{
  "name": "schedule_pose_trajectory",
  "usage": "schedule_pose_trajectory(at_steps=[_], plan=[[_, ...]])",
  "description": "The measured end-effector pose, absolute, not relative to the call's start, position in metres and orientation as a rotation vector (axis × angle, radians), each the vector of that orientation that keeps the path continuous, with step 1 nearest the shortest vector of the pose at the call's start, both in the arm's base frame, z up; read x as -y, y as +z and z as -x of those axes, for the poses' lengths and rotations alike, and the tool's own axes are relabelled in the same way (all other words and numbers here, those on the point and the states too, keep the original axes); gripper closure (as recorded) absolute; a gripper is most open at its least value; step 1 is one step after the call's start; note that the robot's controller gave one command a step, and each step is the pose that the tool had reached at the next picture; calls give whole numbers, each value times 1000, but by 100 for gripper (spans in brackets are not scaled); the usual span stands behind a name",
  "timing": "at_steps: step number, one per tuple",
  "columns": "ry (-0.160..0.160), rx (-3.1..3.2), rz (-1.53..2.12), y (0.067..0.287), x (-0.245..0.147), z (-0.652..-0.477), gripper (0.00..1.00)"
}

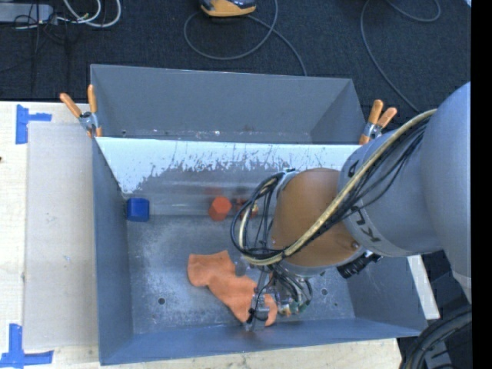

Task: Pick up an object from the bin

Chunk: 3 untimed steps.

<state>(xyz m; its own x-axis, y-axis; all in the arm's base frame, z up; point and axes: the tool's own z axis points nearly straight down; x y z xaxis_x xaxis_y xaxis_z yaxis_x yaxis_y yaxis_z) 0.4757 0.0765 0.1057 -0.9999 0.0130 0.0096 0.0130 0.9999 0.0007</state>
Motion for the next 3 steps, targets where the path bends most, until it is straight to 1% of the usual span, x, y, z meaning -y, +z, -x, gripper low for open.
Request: schedule_pose_trajectory(at_steps=[1, 2, 3], plan=[[-1, 3134, 90, 118, -73, -477, 0], [-1, 3103, 461, 76, -81, -474, 0], [1, 3117, 312, 69, -79, -480, 100]])
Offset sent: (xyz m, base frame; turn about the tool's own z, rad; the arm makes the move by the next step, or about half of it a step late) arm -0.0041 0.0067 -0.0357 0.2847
